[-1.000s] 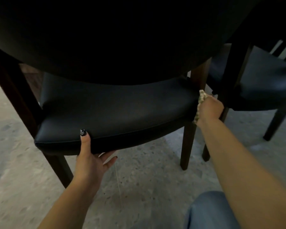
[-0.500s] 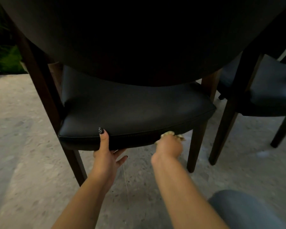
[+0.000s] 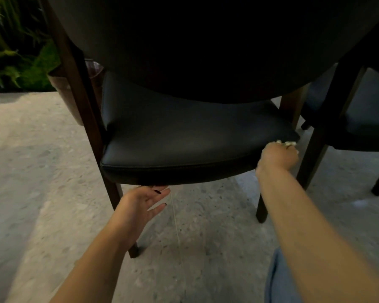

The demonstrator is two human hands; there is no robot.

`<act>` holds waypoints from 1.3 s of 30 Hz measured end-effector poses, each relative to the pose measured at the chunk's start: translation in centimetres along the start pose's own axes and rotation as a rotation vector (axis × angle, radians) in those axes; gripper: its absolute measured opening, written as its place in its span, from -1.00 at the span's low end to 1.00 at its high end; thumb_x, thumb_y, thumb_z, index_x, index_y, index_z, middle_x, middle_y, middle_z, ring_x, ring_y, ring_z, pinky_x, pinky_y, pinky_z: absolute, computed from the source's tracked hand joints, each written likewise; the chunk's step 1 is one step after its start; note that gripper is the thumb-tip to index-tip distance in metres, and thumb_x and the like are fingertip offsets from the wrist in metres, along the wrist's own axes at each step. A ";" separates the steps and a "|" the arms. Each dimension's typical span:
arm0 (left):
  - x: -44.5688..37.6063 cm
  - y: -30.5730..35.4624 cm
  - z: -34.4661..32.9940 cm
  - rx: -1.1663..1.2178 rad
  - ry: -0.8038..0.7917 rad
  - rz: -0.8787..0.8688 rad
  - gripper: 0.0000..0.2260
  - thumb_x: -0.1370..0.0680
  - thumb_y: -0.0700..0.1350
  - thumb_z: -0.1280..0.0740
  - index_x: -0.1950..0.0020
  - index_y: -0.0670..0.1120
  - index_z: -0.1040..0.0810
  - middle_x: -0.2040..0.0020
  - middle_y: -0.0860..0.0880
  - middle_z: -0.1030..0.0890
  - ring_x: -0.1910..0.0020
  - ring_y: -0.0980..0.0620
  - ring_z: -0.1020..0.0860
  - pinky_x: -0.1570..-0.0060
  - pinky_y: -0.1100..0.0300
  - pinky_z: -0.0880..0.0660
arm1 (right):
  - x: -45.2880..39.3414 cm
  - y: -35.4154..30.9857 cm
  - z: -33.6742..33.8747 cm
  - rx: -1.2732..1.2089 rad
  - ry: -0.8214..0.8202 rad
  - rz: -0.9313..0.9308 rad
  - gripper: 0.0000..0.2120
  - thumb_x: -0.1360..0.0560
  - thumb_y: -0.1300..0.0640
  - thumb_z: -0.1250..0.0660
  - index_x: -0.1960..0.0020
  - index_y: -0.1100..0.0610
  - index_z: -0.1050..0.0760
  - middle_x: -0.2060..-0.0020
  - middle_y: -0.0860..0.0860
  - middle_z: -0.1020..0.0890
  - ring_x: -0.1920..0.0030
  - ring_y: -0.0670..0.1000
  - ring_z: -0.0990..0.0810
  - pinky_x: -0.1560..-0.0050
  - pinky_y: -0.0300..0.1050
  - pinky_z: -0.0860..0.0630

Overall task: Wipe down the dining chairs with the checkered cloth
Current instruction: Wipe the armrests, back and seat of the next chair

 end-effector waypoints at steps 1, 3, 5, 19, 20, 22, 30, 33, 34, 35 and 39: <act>-0.1 0.1 0.1 -0.027 0.025 -0.009 -0.65 -0.50 -0.38 -0.14 -0.23 -0.18 -0.52 -0.13 -0.12 -0.67 -0.17 -0.08 -0.62 -0.14 -0.07 -0.51 | 1.3 0.1 -0.5 0.013 0.018 0.017 -0.54 -0.55 0.23 -0.19 -0.44 0.15 -0.25 -0.34 0.18 -0.44 -0.26 0.18 -0.50 -0.05 -0.05 -0.46; -0.7 0.0 0.3 -0.077 0.050 -0.019 -0.61 -0.48 -0.43 -0.12 -0.21 -0.15 -0.52 -0.10 -0.09 -0.69 -0.17 -0.04 -0.61 -0.12 -0.03 -0.51 | 4.6 1.4 -1.5 0.073 0.049 0.046 -0.52 -0.58 0.24 -0.15 -0.48 0.13 -0.20 -0.36 0.16 -0.42 -0.28 0.16 -0.47 -0.16 -0.06 -0.45; -1.3 -0.1 0.5 -0.101 0.071 -0.027 -0.59 -0.47 -0.47 -0.11 -0.18 -0.14 -0.53 -0.06 -0.08 -0.70 -0.16 -0.03 -0.61 -0.10 -0.01 -0.51 | 8.5 3.6 -2.6 0.093 0.047 0.039 -0.46 -0.58 0.27 -0.15 -0.53 0.10 -0.12 -0.37 0.12 -0.41 -0.28 0.11 -0.48 -0.25 -0.07 -0.45; -1.5 0.5 2.1 -0.182 0.049 -0.104 -0.76 -0.60 -0.36 -0.12 -0.07 -0.17 -0.56 0.13 -0.09 -0.65 0.23 0.11 -0.66 0.26 0.19 -0.57 | 26.5 -0.3 -8.1 0.180 -0.819 0.906 -0.43 -0.52 0.25 -0.08 -0.48 -0.11 -0.19 -0.50 -0.15 -0.19 -0.48 -0.19 -0.16 -0.37 -0.39 -0.22; -1.2 0.8 2.0 -0.194 0.029 -0.147 -0.80 -0.64 -0.24 -0.15 -0.11 -0.12 -0.55 0.11 -0.03 -0.63 0.23 0.16 -0.65 0.26 0.24 -0.58 | 28.7 -0.7 -9.9 0.311 -0.881 1.205 -0.46 -0.53 0.27 -0.05 -0.50 0.03 -0.17 -0.53 -0.01 -0.11 -0.53 -0.04 -0.07 -0.47 -0.25 -0.10; -0.6 0.7 1.5 -0.101 -0.051 -0.193 -0.75 -0.56 -0.09 -0.22 -0.22 -0.01 -0.51 0.02 0.08 -0.69 0.08 0.15 -0.67 0.20 0.22 -0.60 | 31.7 2.2 -13.2 0.729 -0.926 1.842 -0.55 -0.61 0.28 0.04 -0.50 0.22 -0.17 -0.52 0.18 -0.08 -0.53 0.17 0.01 -0.53 0.03 0.05; -1.9 -0.2 1.8 -0.041 -0.075 -0.057 -0.44 -0.42 -0.60 -0.02 -0.21 -0.15 -0.53 -0.11 -0.09 -0.68 -0.17 -0.07 -0.62 -0.07 -0.04 -0.54 | 25.7 8.3 -11.9 1.148 -0.933 2.696 -0.61 -0.62 0.25 -0.04 -0.41 0.35 -0.28 -0.46 0.23 -0.28 -0.48 0.23 -0.20 -0.48 0.11 -0.16; -2.3 -0.4 2.1 -0.062 -0.090 -0.031 -0.42 -0.43 -0.60 0.01 -0.29 -0.18 -0.48 -0.18 -0.11 -0.65 -0.22 -0.05 -0.60 -0.17 -0.07 -0.49 | 21.3 8.3 -9.4 1.233 -0.946 2.842 -0.61 -0.57 0.21 -0.19 -0.37 0.29 -0.35 -0.48 0.20 -0.24 -0.49 0.20 -0.16 -0.48 0.14 -0.06; -2.4 -0.4 2.1 -0.068 -0.095 -0.024 -0.41 -0.43 -0.60 0.01 -0.31 -0.19 -0.47 -0.20 -0.10 -0.65 -0.23 -0.05 -0.60 -0.20 -0.08 -0.47 | 20.0 7.9 -8.7 1.260 -0.956 2.852 -0.60 -0.55 0.20 -0.23 -0.36 0.27 -0.39 -0.48 0.18 -0.24 -0.50 0.19 -0.16 -0.48 0.14 -0.04; -2.5 -0.5 2.1 -0.066 -0.099 -0.016 -0.41 -0.43 -0.59 0.01 -0.33 -0.19 -0.46 -0.21 -0.10 -0.64 -0.23 -0.05 -0.59 -0.22 -0.08 -0.46 | 18.7 7.4 -8.1 1.275 -0.982 2.846 -0.60 -0.53 0.19 -0.26 -0.35 0.26 -0.43 -0.48 0.16 -0.25 -0.50 0.17 -0.17 -0.47 0.13 -0.04; -2.8 -0.7 2.4 -0.040 -0.100 -0.008 -0.41 -0.45 -0.59 0.00 -0.34 -0.16 -0.46 -0.22 -0.09 -0.64 -0.23 -0.06 -0.59 -0.23 -0.09 -0.44 | 14.0 4.8 -5.6 1.334 -1.185 2.665 -0.60 -0.49 0.22 -0.35 -0.31 0.28 -0.48 -0.47 0.14 -0.29 -0.48 0.14 -0.23 -0.42 0.11 -0.28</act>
Point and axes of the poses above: each hand's wrist, its own x-axis away from the middle knuckle, its own z-axis out of the back of the hand, y = z × x, the point moved 10 cm from there along -x, towards the middle knuckle
